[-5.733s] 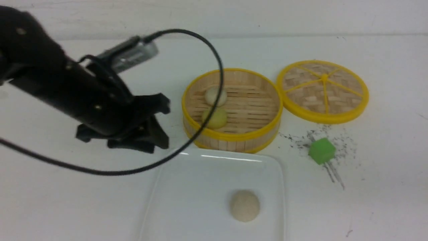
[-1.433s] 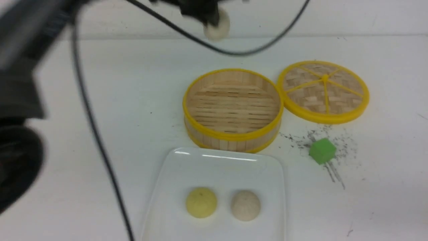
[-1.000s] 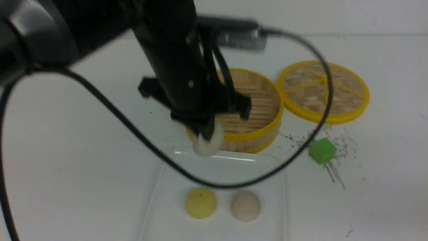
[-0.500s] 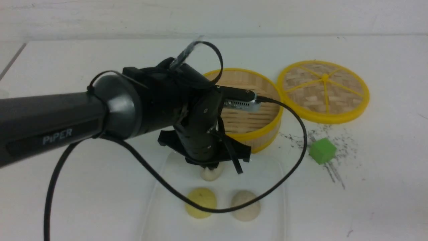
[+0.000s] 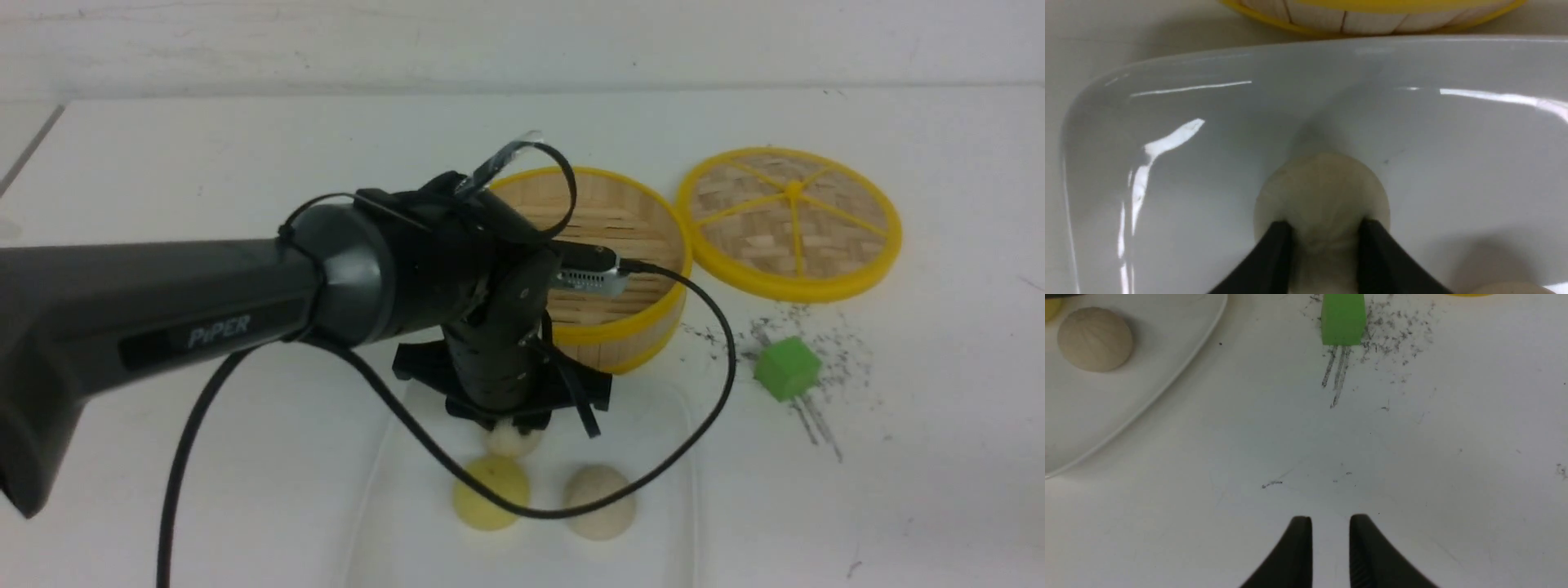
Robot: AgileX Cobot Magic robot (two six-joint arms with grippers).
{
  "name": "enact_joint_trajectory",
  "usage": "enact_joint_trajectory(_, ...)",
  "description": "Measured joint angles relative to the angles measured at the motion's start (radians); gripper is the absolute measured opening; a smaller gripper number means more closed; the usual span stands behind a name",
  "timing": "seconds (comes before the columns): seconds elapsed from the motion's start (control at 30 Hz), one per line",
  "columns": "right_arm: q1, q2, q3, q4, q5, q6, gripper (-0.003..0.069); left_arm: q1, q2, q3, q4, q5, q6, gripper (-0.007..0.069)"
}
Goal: Put the steamed buns into the plate on the white tablecloth.
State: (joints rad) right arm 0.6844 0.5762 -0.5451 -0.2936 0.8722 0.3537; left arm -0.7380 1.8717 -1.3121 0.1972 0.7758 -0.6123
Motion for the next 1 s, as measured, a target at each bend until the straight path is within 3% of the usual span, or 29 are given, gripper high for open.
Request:
enact_joint_trajectory(0.13, 0.000, 0.000, 0.000, 0.007, 0.000, 0.000, 0.0166, -0.001, -0.032, -0.081, 0.046, 0.074, -0.003, 0.0384)
enact_joint_trajectory(0.37, 0.000, -0.033, -0.016, 0.013, 0.013, 0.000, 0.0166, -0.001, -0.135, -0.211, 0.128, 0.190, -0.003, 0.0407)
enact_joint_trajectory(0.47, 0.000, -0.095, -0.073, 0.015, 0.070, 0.000, 0.0154, -0.001, -0.193, -0.227, 0.162, 0.249, -0.004, 0.0364)
enact_joint_trajectory(0.67, 0.000, -0.256, -0.191, 0.019, 0.192, 0.000, 0.0010, -0.001, -0.241, -0.228, 0.194, 0.360, 0.018, 0.0173)
enact_joint_trajectory(0.77, 0.000, -0.340, -0.187, 0.019, 0.186, 0.000, -0.0014, -0.001, -0.242, -0.228, 0.194, 0.383, 0.031, 0.0092)
enact_joint_trajectory(0.8, 0.000, -0.401, -0.161, 0.019, 0.153, 0.001, -0.0015, -0.001, -0.242, -0.226, 0.194, 0.389, 0.035, 0.0041)
enact_joint_trajectory(0.87, 0.000, -0.438, -0.127, 0.019, 0.113, 0.002, -0.0015, -0.001, -0.242, -0.225, 0.194, 0.390, 0.036, 0.0016)
enact_joint_trajectory(1.0, 0.000, -0.521, 0.058, 0.038, -0.226, 0.003, -0.0015, -0.001, -0.242, -0.225, 0.194, 0.390, 0.038, 0.0002)
